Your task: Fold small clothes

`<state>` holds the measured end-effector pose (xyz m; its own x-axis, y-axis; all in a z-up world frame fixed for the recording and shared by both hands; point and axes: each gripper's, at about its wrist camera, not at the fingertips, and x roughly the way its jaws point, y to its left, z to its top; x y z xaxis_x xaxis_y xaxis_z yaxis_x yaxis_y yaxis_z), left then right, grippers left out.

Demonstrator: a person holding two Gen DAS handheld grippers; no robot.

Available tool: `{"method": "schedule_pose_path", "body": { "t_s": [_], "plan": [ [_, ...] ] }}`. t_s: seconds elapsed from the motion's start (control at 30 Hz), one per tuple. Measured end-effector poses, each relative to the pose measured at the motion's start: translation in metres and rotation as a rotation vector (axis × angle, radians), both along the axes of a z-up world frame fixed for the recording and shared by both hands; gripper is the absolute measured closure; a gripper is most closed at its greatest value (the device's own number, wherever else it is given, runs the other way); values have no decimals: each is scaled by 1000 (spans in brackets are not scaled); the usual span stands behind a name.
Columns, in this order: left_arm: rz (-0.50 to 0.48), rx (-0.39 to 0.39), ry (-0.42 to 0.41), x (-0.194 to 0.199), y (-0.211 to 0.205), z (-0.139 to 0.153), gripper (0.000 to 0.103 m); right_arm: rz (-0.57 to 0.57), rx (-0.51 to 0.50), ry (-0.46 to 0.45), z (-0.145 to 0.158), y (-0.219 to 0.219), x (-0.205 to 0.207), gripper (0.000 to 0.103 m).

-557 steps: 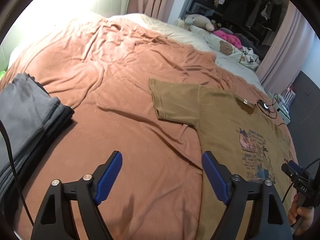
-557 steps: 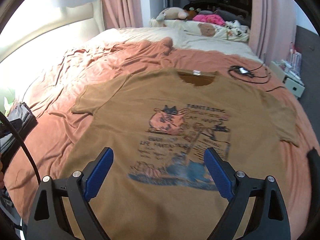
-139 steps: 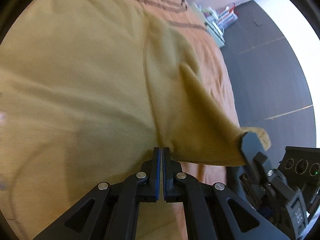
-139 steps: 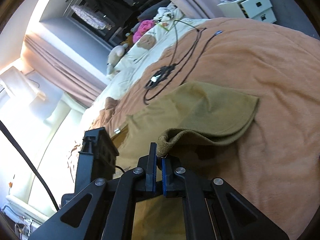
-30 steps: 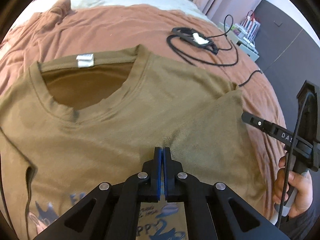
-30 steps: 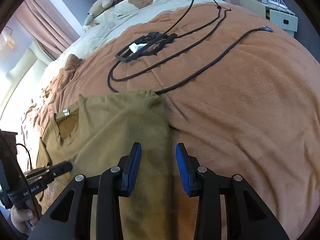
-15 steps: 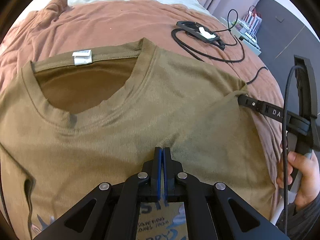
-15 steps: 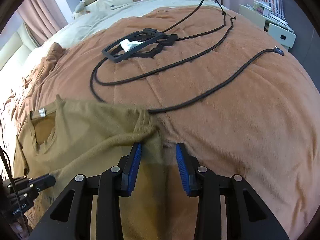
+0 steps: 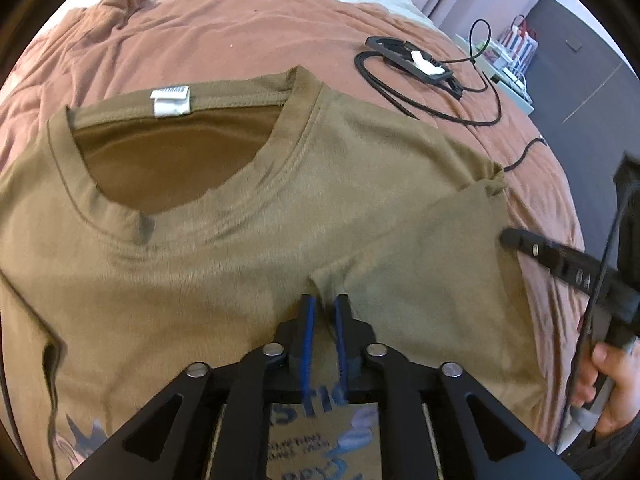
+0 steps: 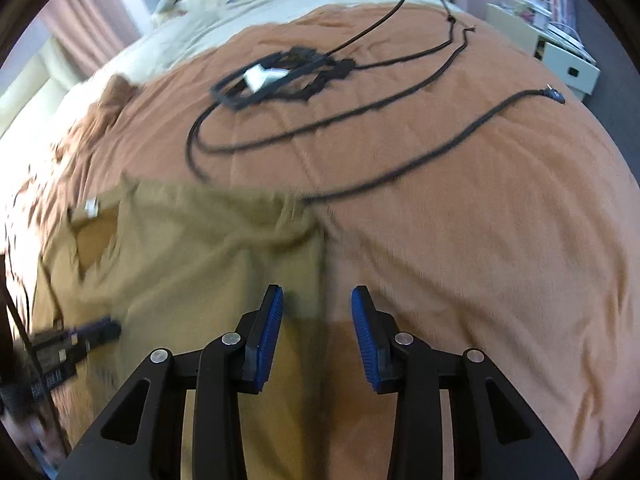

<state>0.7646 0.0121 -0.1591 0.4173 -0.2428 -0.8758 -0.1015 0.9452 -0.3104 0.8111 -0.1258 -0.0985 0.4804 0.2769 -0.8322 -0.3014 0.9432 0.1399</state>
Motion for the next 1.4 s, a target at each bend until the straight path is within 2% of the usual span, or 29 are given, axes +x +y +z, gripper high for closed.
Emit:
{"method": "schedule_pose_path", "body": {
  "t_s": [0.07, 0.17, 0.47, 0.87, 1.0, 1.03, 1.07, 1.1, 1.17, 1.3, 1.4],
  "plan": [
    [2, -3, -1, -8, -3, 3, 73, 21, -13, 8, -2, -2, -13, 70],
    [5, -5, -7, -21, -11, 7, 63, 47, -18, 33, -6, -5, -35, 70],
    [-30, 3, 22, -49, -42, 8, 62, 81, -111, 57, -11, -8, -88, 70],
    [-21, -11, 61, -93, -50, 8, 62, 49, -165, 69, -9, -20, -142, 70],
    [-10, -12, 43, -111, -44, 25, 62, 22, -72, 58, 11, -33, -162, 68],
    [-9, -7, 35, -115, -42, 31, 62, 13, -54, 55, 16, -38, -167, 59],
    [-9, -4, 32, -118, -41, 34, 58, 4, -36, 47, 22, -41, -173, 46],
    [-6, -1, 26, -123, -39, 39, 55, -2, -19, 35, 28, -44, -181, 39],
    [6, 8, 10, -132, -34, 51, 35, -7, 7, 22, 37, -46, -194, 24],
    [42, -4, -46, -158, -19, 79, 18, -10, 28, -12, 61, -51, -227, 17],
    [67, -13, -92, -179, -7, 98, 9, -12, 29, -42, 78, -52, -252, 4]
  ]
}}
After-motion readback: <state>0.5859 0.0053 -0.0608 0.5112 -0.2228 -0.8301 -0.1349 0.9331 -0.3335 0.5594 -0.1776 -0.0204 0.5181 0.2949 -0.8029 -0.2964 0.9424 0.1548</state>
